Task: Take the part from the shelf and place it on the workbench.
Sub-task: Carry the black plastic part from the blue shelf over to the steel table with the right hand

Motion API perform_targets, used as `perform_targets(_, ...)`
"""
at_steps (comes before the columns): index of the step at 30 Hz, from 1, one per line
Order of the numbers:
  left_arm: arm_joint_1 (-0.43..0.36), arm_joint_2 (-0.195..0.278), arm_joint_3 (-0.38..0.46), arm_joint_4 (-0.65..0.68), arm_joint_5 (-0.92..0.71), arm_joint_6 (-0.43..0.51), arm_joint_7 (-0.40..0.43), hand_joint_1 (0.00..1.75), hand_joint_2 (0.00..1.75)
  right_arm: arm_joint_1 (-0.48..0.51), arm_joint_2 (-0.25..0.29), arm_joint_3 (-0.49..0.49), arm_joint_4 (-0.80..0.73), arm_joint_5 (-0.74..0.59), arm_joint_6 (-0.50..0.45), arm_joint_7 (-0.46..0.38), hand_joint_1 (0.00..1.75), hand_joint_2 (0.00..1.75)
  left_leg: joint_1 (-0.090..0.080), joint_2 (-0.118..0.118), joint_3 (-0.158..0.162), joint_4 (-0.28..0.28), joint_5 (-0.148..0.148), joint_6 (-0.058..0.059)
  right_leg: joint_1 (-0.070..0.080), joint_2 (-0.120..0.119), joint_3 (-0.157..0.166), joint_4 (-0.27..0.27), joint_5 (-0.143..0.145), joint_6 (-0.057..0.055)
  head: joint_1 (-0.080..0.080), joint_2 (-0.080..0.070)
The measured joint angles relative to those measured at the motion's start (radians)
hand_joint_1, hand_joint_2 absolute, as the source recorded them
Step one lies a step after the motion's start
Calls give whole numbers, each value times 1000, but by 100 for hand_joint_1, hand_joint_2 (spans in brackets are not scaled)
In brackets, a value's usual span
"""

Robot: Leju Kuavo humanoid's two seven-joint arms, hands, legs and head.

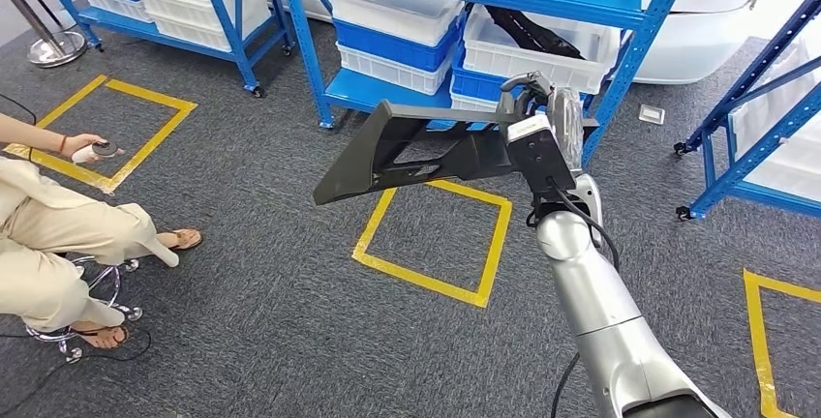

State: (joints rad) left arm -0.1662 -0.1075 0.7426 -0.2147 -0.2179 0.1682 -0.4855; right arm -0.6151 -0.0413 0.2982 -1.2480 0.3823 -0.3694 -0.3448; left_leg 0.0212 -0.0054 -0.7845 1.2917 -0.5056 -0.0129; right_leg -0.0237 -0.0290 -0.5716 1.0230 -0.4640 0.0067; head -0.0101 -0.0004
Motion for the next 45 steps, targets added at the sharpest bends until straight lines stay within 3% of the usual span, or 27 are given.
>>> perform_targets(1,1,0,3,0,2,0,-1,0,175,-1,0,0,0,-2,2,0,175,175,3,4,12,-23,19,-2,0,-8,0,0,0,0,0,0)
perform_targets(3,1,1,9,0,6,0,-4,0,175,-7,3,1,0,-6,7,-2,175,175,6,29,80,-151,73,-3,1,-22,1,0,-2,2,0,0)
perform_targets(5,0,1,13,0,7,0,-7,0,175,-15,6,1,0,-10,9,-5,175,175,0,51,127,-244,98,5,8,-33,0,0,-4,9,1,0)
perform_targets(6,0,1,14,0,8,1,-8,0,175,-18,8,1,0,-12,10,-7,175,175,-5,52,132,-258,96,10,11,-38,0,-1,-5,13,2,0)
perform_targets(9,2,3,16,0,8,1,-10,0,175,-19,10,2,0,-17,10,-13,175,175,-13,25,135,-266,102,33,13,-46,1,0,-12,32,4,0)
perform_targets(10,2,3,16,0,8,1,-9,0,175,-18,10,2,0,-18,9,-14,175,175,-13,18,138,-272,106,41,12,-34,-7,20,-25,34,4,0)
perform_targets(12,1,5,17,0,8,1,-8,0,175,-9,8,2,-2,-20,6,-16,175,175,-12,3,142,-280,112,54,10,0,-55,121,-75,26,5,0)
perform_targets(14,-1,6,19,0,8,1,-8,0,175,16,6,2,-10,-21,2,-15,175,175,-13,-18,141,-280,113,60,11,18,-118,249,-122,19,7,0)
perform_targets(15,0,6,20,0,8,1,-8,0,175,30,6,2,-15,-19,-1,-13,175,175,-13,-31,141,-279,113,61,11,23,-135,278,-126,23,8,0)
perform_targets(16,0,6,21,0,8,1,-8,0,175,41,6,2,-20,-18,-3,-11,175,175,-13,-43,141,-278,113,60,11,26,-132,266,-113,29,9,0)
perform_targets(17,1,6,21,0,8,1,-8,0,175,47,6,2,-25,-16,-4,-9,175,175,-14,-54,141,-278,113,60,11,30,-111,217,-88,37,8,0)
perform_targets(19,2,6,22,0,8,1,-8,0,175,50,7,2,-35,-13,-5,-6,175,175,-16,-73,139,-273,112,57,9,55,-48,78,-30,47,9,0)
perform_targets(21,2,6,23,0,8,0,-9,0,175,52,10,3,-43,-11,-6,-3,175,175,-18,-87,133,-268,112,49,8,72,-15,6,-3,41,9,0)
perform_targets(24,7,7,24,0,7,-4,-17,0,175,53,18,4,-56,-6,-6,10,175,175,-15,-103,125,-266,114,34,5,54,-10,-3,5,22,9,0)
perform_targets(26,10,7,28,0,9,-12,-22,0,175,52,25,3,-72,-2,-5,21,175,175,-16,-75,108,-225,88,24,-3,39,-2,-10,8,11,4,0)
perform_targets(29,10,7,38,1,20,-21,-27,0,175,56,33,2,-89,2,-3,29,175,175,-9,-13,31,-61,7,6,0,16,4,-12,5,0,-6,0)
perform_targets(31,14,7,45,1,31,-23,-27,0,175,62,33,1,-93,6,-1,33,175,175,-3,0,2,-7,-4,0,2,2,4,-12,4,-2,-6,0)
perform_targets(33,20,9,56,1,40,-22,-24,0,175,66,33,0,-94,12,0,35,175,175,3,10,36,-74,38,-3,1,-12,6,-12,1,0,-6,0)
perform_targets(35,23,11,65,1,45,-19,-18,0,175,69,32,-2,-95,17,0,36,175,175,4,39,99,-189,84,-5,3,-24,8,-11,-4,6,-8,0)
perform_targets(37,23,12,68,1,42,-16,-9,0,175,80,28,-13,-104,20,-4,36,175,175,-2,54,130,-246,93,4,12,-37,11,-10,-11,18,-6,0)
perform_targets(39,23,12,70,1,35,-14,-2,0,175,103,23,-26,-120,24,-7,36,175,175,-10,38,133,-255,90,20,16,-55,16,-15,-16,29,-2,0)
perform_targets(41,23,10,71,0,30,-16,1,0,175,131,19,-37,-140,30,-8,36,175,175,-12,19,137,-261,93,38,15,-48,14,-2,-28,39,-1,0)
perform_targets(43,16,9,71,0,23,-19,1,0,175,157,14,-47,-158,37,-8,35,175,175,-12,2,142,-267,97,54,12,-9,-27,82,-70,33,0,0)
perform_targets(45,7,8,71,0,13,-21,3,0,175,183,6,-55,-171,45,-9,36,175,175,-15,-16,142,-267,96,63,12,18,-98,217,-121,22,2,0)
